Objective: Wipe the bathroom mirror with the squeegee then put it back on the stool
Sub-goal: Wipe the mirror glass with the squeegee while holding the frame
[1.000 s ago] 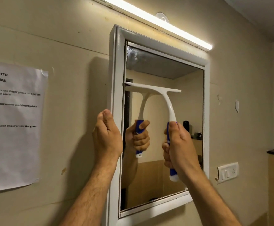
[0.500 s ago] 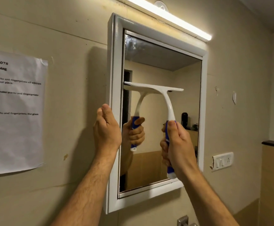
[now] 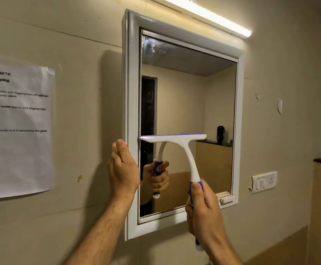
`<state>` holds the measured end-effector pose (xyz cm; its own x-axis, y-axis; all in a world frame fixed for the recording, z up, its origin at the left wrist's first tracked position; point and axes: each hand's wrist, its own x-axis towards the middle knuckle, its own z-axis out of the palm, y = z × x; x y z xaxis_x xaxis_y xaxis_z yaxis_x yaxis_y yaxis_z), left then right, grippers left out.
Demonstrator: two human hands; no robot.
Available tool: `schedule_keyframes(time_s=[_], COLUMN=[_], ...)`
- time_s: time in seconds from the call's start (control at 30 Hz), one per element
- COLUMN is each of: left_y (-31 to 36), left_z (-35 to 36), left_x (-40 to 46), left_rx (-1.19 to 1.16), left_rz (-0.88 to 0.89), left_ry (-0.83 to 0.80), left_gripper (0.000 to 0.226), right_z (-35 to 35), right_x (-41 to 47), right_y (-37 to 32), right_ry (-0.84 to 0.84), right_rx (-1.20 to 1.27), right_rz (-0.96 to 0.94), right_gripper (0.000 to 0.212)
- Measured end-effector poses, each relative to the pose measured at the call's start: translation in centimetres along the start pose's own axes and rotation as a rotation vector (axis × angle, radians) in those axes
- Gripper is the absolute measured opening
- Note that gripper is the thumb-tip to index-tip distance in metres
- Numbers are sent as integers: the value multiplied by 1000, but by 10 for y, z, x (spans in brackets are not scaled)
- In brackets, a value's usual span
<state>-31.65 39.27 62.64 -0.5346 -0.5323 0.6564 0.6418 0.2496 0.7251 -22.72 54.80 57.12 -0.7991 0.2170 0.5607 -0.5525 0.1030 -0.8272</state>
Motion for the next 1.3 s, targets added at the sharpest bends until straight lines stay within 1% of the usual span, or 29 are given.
schedule_keyframes(time_s=[0.13,0.23,0.37,0.47,0.5,0.57,0.6,0.63,0.8,0.87,0.97,1.17,1.2,1.23,1.3], left_y=[1,2,5,5,4,4,4,3,2,2,2,2,2,1,-2], left_z=[0,-1,-1,-1,-2,-2,-2,-2,0,0,1,1,1,1,1], left_x=[0,0,-2,-2,-2,-3,-3,-2,-2,-2,-3,-2,-2,-2,-1], left_rx=[11,21,36,42,41,37,36,34,33,33,24,17,23,26,19], left_rz=[-21,-22,13,33,39,47,50,53,32,45,53,80,72,67,74], left_ry=[35,32,40,53,57,55,56,59,64,67,71,76,75,72,57], left_gripper=[72,68,67,65,66,69,70,69,60,56,55,57,59,60,64], right_z=[6,9,8,3,1,-5,-8,-10,-11,-6,-3,-2,-2,-3,-4], right_x=[14,24,17,1,-4,-13,-14,-14,5,10,12,6,4,1,-7], right_y=[-19,-26,-10,18,27,40,43,42,19,12,15,23,25,29,41], right_ry=[22,25,4,4,-2,-8,-1,8,17,13,9,-7,-4,-1,5], right_rx=[2,-9,-77,-103,-107,-122,-120,-114,-52,-69,-82,-90,-93,-98,-106], right_rz=[-78,-64,-53,-30,-15,25,26,13,-70,-105,-113,-90,-82,-59,0], right_gripper=[31,32,26,25,33,60,65,64,38,30,24,23,24,30,56])
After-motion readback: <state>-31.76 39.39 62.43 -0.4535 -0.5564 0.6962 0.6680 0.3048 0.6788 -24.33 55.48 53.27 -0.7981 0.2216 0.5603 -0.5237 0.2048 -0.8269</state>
